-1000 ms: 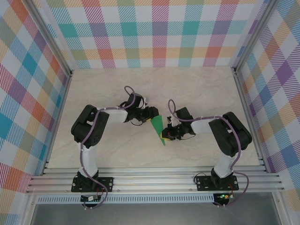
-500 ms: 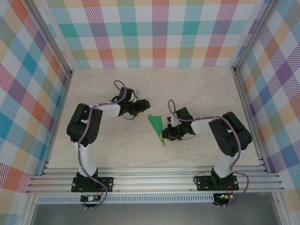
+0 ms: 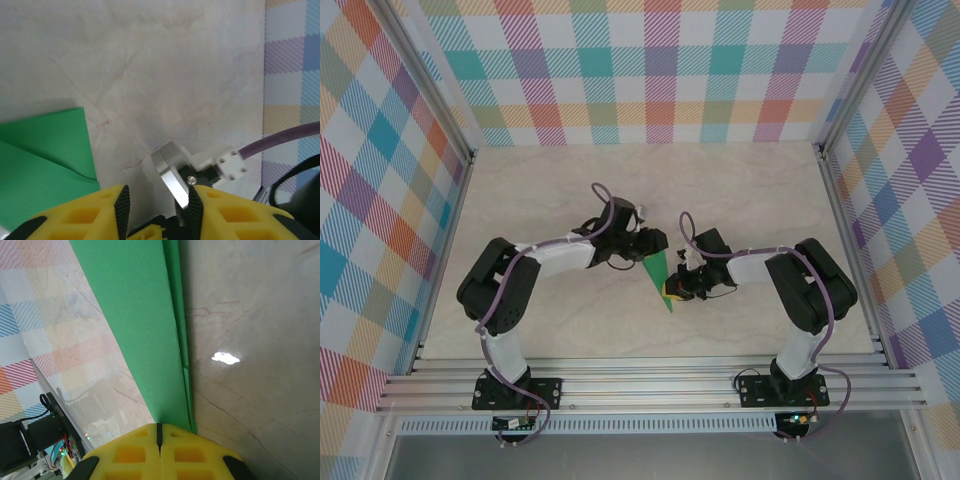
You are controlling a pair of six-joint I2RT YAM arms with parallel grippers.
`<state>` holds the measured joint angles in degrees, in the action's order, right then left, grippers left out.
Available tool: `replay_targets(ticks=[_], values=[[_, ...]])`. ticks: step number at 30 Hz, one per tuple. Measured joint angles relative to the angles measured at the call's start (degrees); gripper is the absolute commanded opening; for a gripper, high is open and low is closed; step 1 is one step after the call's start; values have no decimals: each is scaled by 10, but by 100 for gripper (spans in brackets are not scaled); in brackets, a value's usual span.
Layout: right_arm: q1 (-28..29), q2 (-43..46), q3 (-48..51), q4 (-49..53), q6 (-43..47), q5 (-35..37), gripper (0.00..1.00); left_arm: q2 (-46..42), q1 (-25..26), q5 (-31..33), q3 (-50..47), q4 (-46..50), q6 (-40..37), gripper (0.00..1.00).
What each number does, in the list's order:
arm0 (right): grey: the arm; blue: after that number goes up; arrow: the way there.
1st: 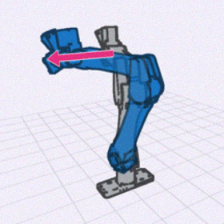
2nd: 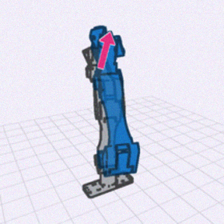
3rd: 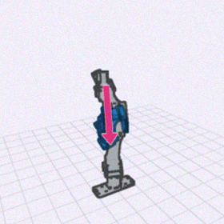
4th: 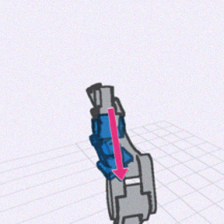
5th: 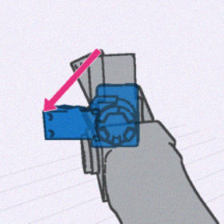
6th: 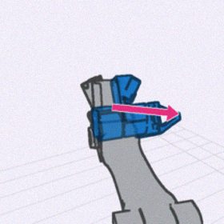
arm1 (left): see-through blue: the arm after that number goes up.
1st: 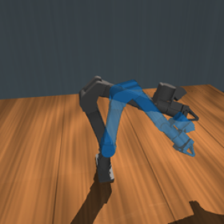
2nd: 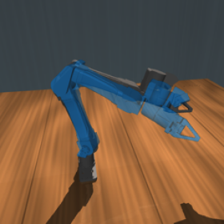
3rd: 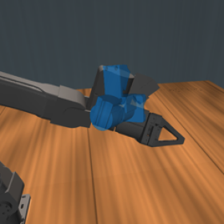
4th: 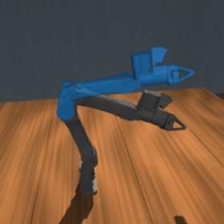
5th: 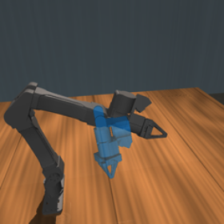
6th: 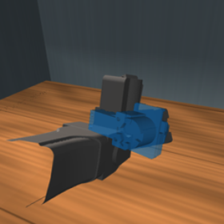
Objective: Fold a paper plane with a square sheet of paper (pick it up from the middle)
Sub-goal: Fold the wing for the fifth time at the center of the table.
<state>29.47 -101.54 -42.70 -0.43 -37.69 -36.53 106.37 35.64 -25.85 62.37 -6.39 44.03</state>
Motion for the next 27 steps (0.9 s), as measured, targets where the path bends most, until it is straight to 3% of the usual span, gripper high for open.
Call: replay_targets(ticks=[6,27], values=[[0,0,0,0,-9,-2,4,47,10,14,-31,-13,33,34],[2,1,-36,52,-21,-18,7,47,10,24,-33,-17,33,34]])
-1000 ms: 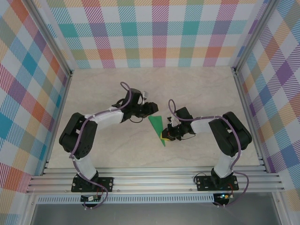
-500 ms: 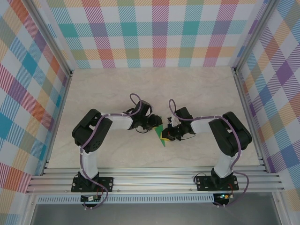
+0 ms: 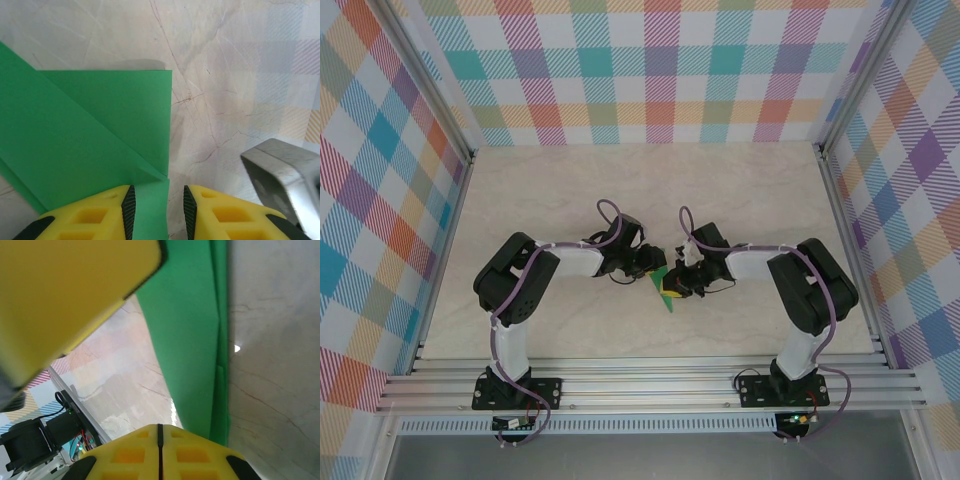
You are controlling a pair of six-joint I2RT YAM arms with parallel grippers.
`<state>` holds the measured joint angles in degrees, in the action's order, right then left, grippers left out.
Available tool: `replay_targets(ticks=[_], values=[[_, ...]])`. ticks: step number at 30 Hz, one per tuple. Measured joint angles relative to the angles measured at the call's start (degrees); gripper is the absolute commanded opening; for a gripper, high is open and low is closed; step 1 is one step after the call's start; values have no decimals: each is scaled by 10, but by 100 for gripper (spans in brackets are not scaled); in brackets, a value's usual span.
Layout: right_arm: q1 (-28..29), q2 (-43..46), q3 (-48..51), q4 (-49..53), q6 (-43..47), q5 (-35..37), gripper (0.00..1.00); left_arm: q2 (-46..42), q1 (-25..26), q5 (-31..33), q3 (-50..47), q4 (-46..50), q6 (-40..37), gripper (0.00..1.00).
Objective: Fold a paper plane with a square sheet of paper (pick it up from the middle)
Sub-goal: Fold the wing for the fifth time at the center of the table.
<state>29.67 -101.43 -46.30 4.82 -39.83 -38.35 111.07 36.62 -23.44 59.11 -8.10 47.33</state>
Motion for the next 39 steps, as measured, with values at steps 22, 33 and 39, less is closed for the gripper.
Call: replay_targets(ticks=[22,33,39], values=[[9,43,95,-24,28,-19,8,0,0,4,0,0,11,34],[12,72,103,13,25,-12,8,0,0,4,-1,-2,11,34],[12,77,13,48,19,11,8,0,0,4,-1,-2,11,34]])
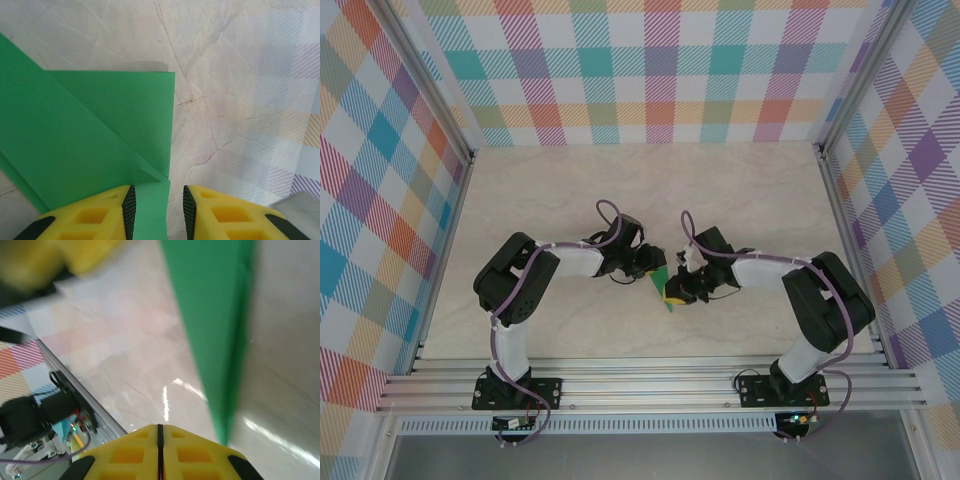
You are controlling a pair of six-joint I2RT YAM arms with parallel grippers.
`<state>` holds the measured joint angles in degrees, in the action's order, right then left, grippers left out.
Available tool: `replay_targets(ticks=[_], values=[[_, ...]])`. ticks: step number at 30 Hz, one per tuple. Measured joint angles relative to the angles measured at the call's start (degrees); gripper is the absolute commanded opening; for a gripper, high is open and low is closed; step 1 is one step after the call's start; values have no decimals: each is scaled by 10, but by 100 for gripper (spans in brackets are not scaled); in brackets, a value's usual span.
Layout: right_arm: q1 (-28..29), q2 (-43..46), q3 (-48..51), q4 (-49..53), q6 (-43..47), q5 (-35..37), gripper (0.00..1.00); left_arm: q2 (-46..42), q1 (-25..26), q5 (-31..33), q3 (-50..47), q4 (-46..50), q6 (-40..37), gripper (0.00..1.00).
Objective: Fold a paper plane with a square sheet of paper (pick it up from the middle)
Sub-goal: Fold the wing for the fifth time at the center of the table.
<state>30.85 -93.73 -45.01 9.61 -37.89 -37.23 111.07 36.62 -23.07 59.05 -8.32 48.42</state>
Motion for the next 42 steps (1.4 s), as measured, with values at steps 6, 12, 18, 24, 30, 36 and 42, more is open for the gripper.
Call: replay_targets(ticks=[6,12,18,24,30,36,42], values=[[-1,-57,-56,-36,-20,5,7,0,0,-1,0,1,0,34],[-1,-98,-45,-38,-31,17,7,2,0,-4,5,7,-3,34],[-5,-98,-11,-72,-32,3,8,3,0,-4,7,8,-3,34],[-6,-65,45,-103,-22,-11,8,3,0,-2,7,9,-2,34],[-6,-31,88,-97,-6,-19,9,3,0,-2,7,9,-2,34],[-6,-14,100,-76,8,-19,9,3,0,-2,7,9,-2,34],[-6,-13,100,-73,12,-19,10,3,0,-2,7,9,-2,34]])
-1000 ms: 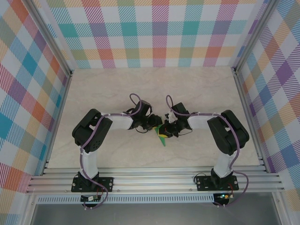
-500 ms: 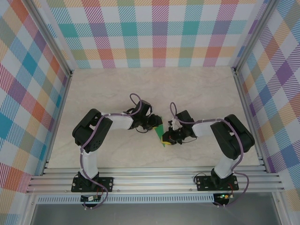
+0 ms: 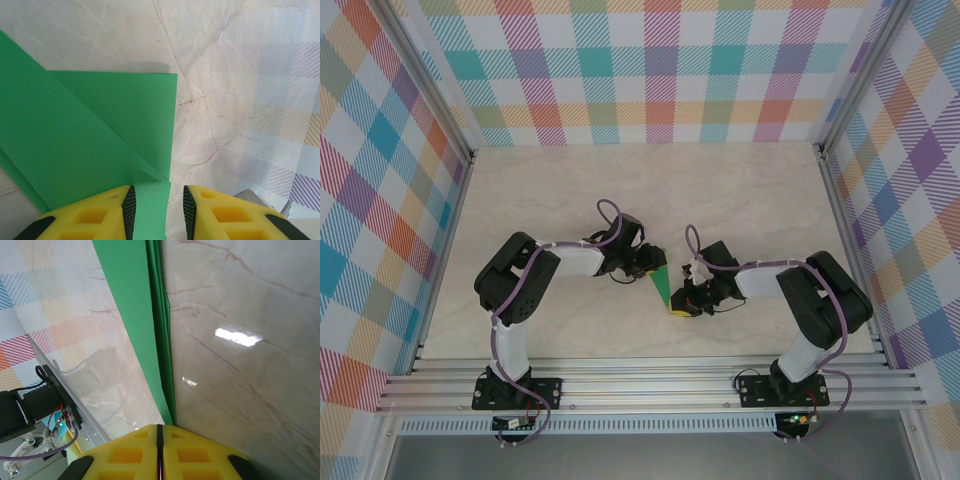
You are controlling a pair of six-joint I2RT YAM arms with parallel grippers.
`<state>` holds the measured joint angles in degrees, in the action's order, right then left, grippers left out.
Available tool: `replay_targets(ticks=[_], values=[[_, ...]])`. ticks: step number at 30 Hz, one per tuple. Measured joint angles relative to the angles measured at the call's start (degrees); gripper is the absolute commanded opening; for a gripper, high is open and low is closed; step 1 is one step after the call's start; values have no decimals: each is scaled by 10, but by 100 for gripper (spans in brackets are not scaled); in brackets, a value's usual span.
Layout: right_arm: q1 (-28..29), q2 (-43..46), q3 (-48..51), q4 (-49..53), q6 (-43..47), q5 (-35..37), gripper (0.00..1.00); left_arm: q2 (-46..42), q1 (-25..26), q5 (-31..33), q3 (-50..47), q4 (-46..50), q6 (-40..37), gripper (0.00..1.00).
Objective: Fold a paper plane with a square sheet of paper (pick it up from the middle)
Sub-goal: Fold the wing for the fifth time at the center of the table, then turn over a paper plane at the center of the table.
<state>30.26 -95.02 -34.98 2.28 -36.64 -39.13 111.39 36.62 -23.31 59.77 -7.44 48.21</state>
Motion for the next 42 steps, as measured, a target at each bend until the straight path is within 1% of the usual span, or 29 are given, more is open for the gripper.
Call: replay_targets(ticks=[6,9,12,13,14,17,18,21,22,23,27,29,31,35,39,42], values=[[0,9,1,16,1,4,9,0,0,-1,0,0,0,34],[1,40,5,59,0,39,9,0,0,-2,0,0,0,35],[2,105,9,103,0,96,12,-1,1,-5,1,0,-2,38],[2,133,9,111,0,115,14,-2,2,-6,1,0,-3,40],[2,155,9,117,-1,130,19,-3,3,-6,2,0,-5,41],[2,234,9,137,-1,194,26,-14,5,-1,2,12,-11,48],[2,260,9,143,-1,216,32,-23,5,0,2,19,-12,51],[2,327,10,163,-2,282,43,-66,7,17,2,45,-16,61],[2,349,12,167,-3,304,49,-85,9,26,2,55,-16,63],[2,367,16,172,-6,324,51,-102,10,36,2,64,-16,65],[2,417,34,187,-28,396,75,-163,24,97,2,120,-14,68],[1,427,42,196,-38,426,81,-176,33,124,2,146,-12,70],[0,427,46,203,-45,445,89,-179,45,151,1,174,-8,71],[-7,408,46,205,-50,461,99,-179,69,196,0,224,8,73],[-14,354,45,204,-49,457,100,-179,93,227,0,248,28,74],[-20,318,45,195,-49,440,100,-171,107,246,10,269,39,74]])
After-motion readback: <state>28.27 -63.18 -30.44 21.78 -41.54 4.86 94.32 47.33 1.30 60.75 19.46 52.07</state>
